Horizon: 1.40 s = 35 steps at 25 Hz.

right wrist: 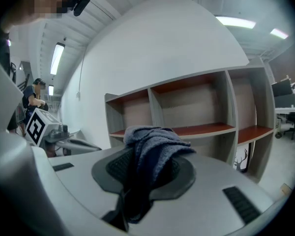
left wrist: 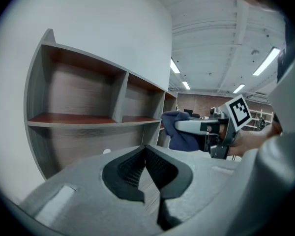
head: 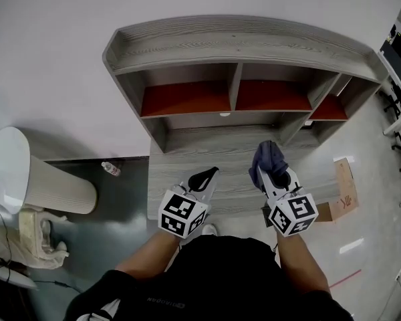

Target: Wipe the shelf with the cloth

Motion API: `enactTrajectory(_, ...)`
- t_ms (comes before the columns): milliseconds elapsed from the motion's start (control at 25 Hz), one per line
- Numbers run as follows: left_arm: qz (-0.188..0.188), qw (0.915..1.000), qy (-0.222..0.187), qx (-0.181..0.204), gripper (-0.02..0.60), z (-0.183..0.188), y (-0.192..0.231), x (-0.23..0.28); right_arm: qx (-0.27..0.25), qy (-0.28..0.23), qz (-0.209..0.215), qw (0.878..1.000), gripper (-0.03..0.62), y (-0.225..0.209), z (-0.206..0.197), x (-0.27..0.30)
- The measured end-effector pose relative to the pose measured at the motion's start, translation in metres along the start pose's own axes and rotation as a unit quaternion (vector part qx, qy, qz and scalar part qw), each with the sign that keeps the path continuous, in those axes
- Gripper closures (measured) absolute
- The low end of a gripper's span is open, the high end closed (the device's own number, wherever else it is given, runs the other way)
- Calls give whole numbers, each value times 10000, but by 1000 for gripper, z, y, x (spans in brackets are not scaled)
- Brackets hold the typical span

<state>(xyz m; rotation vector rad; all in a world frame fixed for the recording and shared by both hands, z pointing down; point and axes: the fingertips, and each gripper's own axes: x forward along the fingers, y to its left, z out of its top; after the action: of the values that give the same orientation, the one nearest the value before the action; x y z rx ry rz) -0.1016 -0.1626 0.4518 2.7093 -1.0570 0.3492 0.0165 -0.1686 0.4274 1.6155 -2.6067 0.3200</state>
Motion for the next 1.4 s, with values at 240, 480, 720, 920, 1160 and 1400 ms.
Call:
enactTrajectory(240, 277, 9995, -107, -44, 574, 8, -19, -1, -66, 214, 244, 9994, 497, -6, -16, -28)
enactTrajectory(480, 527, 9983, -237, -63, 574, 14, -57, 0, -159, 231, 572, 9980, 497, -15, -20, -60)
enactTrajectory(720, 687, 9974, -193, -130, 574, 7, -104, 2, -136, 282, 840, 9960, 499, -25, -25, -99)
enactTrajectory(920, 848, 9961, -93, -222, 574, -4, -138, 3, -164, 359, 1061, 9936, 500, -31, -34, -132)
enactTrajectory(1160, 1047, 9942, -123, -211, 574, -9, -177, -2, -155, 394, 1221, 9916, 500, -40, -47, -163)
enactTrajectory(1400, 1302, 9911, -135, -235, 574, -16, -202, -12, -149, 402, 1410, 9891, 500, -44, -55, -185)
